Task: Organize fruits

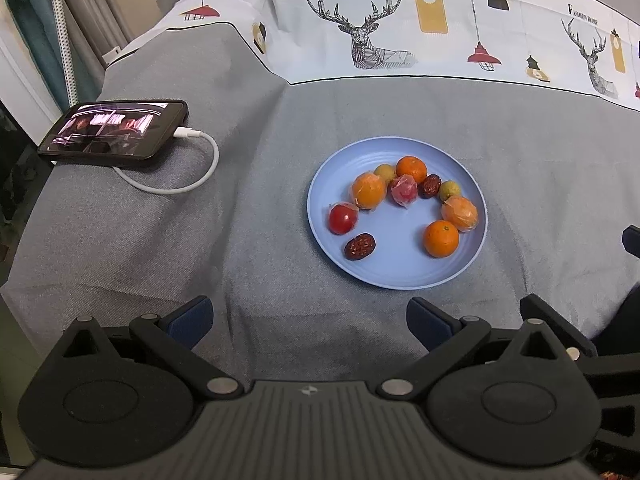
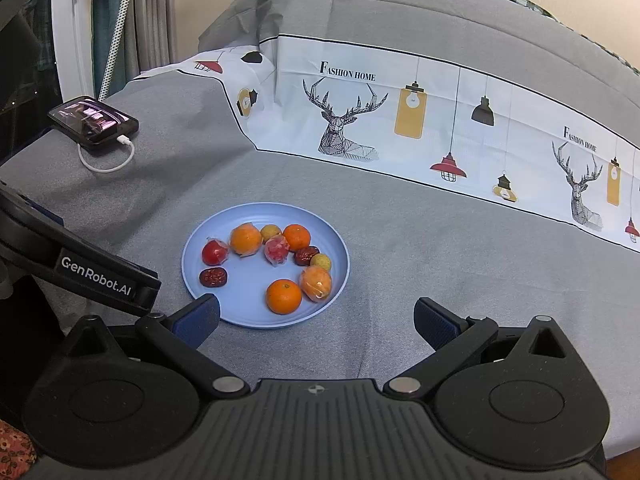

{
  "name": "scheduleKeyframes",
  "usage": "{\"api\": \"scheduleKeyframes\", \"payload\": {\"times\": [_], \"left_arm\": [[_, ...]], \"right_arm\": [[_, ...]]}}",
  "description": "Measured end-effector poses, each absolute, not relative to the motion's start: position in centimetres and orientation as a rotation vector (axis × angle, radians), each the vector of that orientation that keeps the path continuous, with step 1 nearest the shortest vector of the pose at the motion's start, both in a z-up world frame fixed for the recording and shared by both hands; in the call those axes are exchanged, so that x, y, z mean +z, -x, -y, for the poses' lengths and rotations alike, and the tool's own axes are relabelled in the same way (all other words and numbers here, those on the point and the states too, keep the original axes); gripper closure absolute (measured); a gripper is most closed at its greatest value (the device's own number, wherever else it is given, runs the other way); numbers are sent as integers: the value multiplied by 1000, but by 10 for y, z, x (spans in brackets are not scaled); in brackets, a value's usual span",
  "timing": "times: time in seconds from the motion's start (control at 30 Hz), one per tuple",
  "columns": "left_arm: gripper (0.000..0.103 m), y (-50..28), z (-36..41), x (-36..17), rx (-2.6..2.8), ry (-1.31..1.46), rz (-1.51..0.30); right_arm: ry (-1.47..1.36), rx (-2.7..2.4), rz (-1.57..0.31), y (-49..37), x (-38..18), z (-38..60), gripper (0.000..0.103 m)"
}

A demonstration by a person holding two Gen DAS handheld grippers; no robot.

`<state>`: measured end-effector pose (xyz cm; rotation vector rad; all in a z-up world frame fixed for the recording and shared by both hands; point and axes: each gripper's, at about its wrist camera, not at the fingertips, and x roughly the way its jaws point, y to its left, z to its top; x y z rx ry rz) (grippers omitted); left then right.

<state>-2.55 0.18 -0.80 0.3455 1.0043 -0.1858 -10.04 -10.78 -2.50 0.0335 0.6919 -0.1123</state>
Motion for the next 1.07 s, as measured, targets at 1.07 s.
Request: {"api": "scheduleKeyframes", "payload": {"times": [1.07], "left_arm": [[0, 31, 3, -5, -181, -381, -958]], "right_arm": [[-41, -102, -693, 99, -26, 106, 1]]}}
